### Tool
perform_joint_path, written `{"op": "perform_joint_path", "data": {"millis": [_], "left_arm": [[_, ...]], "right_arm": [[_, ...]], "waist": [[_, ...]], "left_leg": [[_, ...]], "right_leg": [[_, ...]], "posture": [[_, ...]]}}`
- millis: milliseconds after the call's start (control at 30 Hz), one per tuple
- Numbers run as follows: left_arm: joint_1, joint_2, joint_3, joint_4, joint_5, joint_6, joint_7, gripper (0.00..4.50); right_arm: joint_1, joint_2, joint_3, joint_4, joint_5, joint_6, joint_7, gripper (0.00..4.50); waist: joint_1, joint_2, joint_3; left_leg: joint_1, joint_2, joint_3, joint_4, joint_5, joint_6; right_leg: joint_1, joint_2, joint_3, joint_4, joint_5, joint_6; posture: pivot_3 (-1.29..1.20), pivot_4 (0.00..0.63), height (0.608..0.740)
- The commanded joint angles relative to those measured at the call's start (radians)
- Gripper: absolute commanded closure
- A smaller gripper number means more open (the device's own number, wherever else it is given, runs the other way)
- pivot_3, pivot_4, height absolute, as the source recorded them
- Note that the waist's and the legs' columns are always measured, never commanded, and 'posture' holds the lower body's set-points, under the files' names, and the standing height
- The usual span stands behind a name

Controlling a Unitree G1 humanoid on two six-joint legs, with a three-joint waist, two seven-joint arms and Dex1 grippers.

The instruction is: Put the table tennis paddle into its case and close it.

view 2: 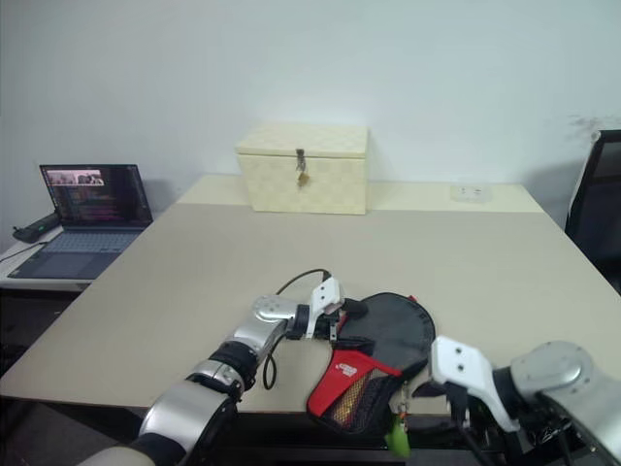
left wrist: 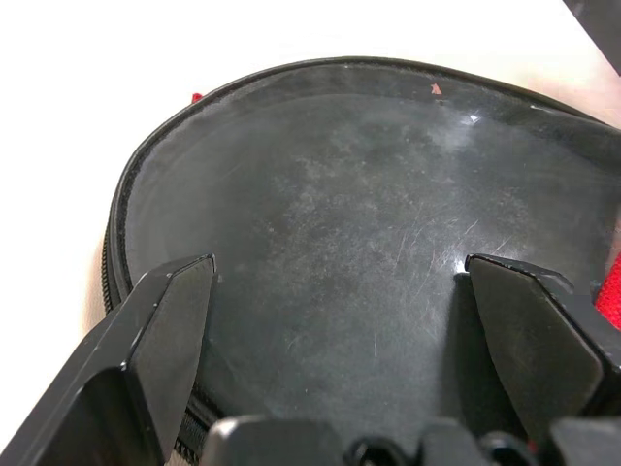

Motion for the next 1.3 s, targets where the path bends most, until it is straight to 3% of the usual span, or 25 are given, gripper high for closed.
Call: {"op": "perform_joint_path", "data": {"millis": [33, 167, 400, 700, 800, 1033, 1300], "left_arm": [[0.034, 0.035, 0.032, -0.112, -0.045, 0.040, -0.037, 0.00], [0.109, 0.097, 0.053, -0.311, -0.107, 0.144, -0.094, 0.00], [0.250, 0.223, 0.069, -0.658, -0.203, 0.340, -0.143, 0.00], [0.378, 0.377, 0.074, -0.975, -0.345, 0.562, -0.207, 0.00], [0.401, 0.425, 0.078, -1.060, -0.390, 0.620, -0.222, 0.00], [0.415, 0.463, 0.073, -1.137, -0.424, 0.657, -0.197, 0.00], [0.415, 0.459, 0.065, -1.140, -0.419, 0.650, -0.172, 0.00]], "right_arm": [[-0.092, 0.080, -0.041, 0.135, -0.010, 0.031, -0.136, 1.75], [-0.199, 0.229, -0.004, 0.323, -0.093, 0.002, -0.316, 1.75], [-0.272, 0.418, 0.050, 0.566, -0.211, -0.114, -0.492, 1.75], [-0.297, 0.526, 0.051, 0.724, -0.259, -0.116, -0.577, 1.75], [-0.314, 0.555, 0.019, 0.731, -0.226, -0.056, -0.580, 2.33], [-0.348, 0.566, 0.013, 0.721, -0.154, 0.072, -0.533, 4.48], [-0.468, 0.573, 0.084, 0.836, -0.219, -0.023, -0.498, 4.48]], "waist": [[-0.005, -0.001, 0.000], [-0.018, 0.000, 0.001], [-0.029, 0.001, 0.002], [-0.030, 0.002, 0.003], [-0.031, 0.002, 0.003], [-0.031, 0.002, 0.003], [-0.052, 0.002, 0.003]], "left_leg": [[0.000, 0.000, 0.000, 0.000, 0.000, 0.000], [-0.001, 0.001, 0.000, -0.001, 0.000, 0.000], [-0.003, 0.001, -0.001, -0.002, 0.000, 0.000], [-0.002, 0.001, -0.001, -0.002, 0.000, 0.000], [-0.002, 0.002, -0.001, -0.002, 0.000, 0.000], [-0.001, 0.002, 0.000, -0.002, 0.000, 0.000], [-0.001, 0.004, 0.001, -0.003, 0.000, 0.000]], "right_leg": [[0.000, 0.000, 0.000, 0.000, 0.000, 0.000], [-0.003, 0.000, 0.002, 0.003, 0.000, 0.000], [-0.007, 0.000, 0.003, 0.004, 0.003, -0.005], [-0.007, 0.000, 0.003, 0.005, 0.003, -0.006], [-0.007, 0.001, 0.004, 0.005, 0.003, -0.007], [-0.006, 0.001, 0.004, 0.004, 0.003, -0.007], [-0.007, 0.003, 0.005, 0.005, 0.001, -0.005]], "posture": [[0.00, 0.150, 0.740], [0.00, 0.150, 0.740], [0.00, 0.150, 0.740], [0.00, 0.150, 0.740], [0.00, 0.150, 0.740], [0.00, 0.150, 0.740], [0.00, 0.150, 0.740]]}}
